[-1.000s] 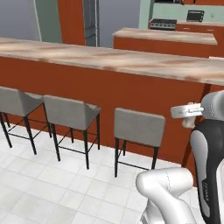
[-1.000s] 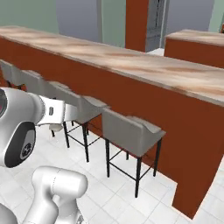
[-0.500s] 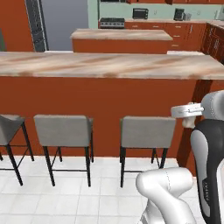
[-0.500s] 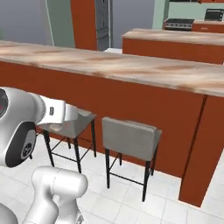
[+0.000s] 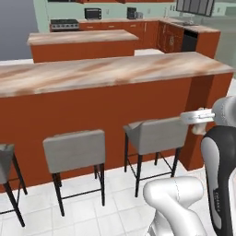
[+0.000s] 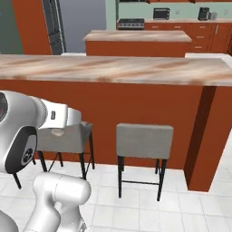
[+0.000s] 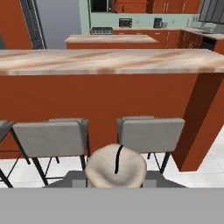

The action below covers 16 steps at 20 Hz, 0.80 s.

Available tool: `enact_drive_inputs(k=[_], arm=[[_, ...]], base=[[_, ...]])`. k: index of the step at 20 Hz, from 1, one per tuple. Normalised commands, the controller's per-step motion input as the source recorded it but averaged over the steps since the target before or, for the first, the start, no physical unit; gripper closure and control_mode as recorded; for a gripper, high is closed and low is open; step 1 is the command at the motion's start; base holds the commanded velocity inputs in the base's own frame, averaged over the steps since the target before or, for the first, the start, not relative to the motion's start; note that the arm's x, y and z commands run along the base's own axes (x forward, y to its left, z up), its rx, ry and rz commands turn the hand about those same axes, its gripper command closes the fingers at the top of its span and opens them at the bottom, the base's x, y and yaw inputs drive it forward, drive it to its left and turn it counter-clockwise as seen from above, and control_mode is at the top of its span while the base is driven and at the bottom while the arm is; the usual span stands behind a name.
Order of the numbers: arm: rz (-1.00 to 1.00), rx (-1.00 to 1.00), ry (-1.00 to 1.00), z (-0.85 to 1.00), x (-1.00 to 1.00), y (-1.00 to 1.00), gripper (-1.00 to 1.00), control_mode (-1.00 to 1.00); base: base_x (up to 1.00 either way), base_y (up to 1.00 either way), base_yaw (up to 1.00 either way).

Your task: Get the candle and the beer from the cabinet and move them to the dining counter.

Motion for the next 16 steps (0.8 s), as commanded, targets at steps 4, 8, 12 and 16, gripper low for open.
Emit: enact_drive_inputs(k=[4, 8, 12, 16], arm=[[0.0, 0.0, 0.0, 0.0, 0.0, 0.0, 1.0, 1.0], [0.0, 0.0, 0.0, 0.0, 0.0, 0.0, 1.0, 1.0], [0.0, 0.0, 0.0, 0.0, 0.0, 0.0, 1.0, 1.0], [0.0, 0.0, 0.0, 0.0, 0.0, 0.0, 1.0, 1.0]], base=[[0.22, 1.0, -0.4], [0.17, 0.56, -0.15], [0.17, 0.8, 0.01], [0.43, 0.46, 0.18]])
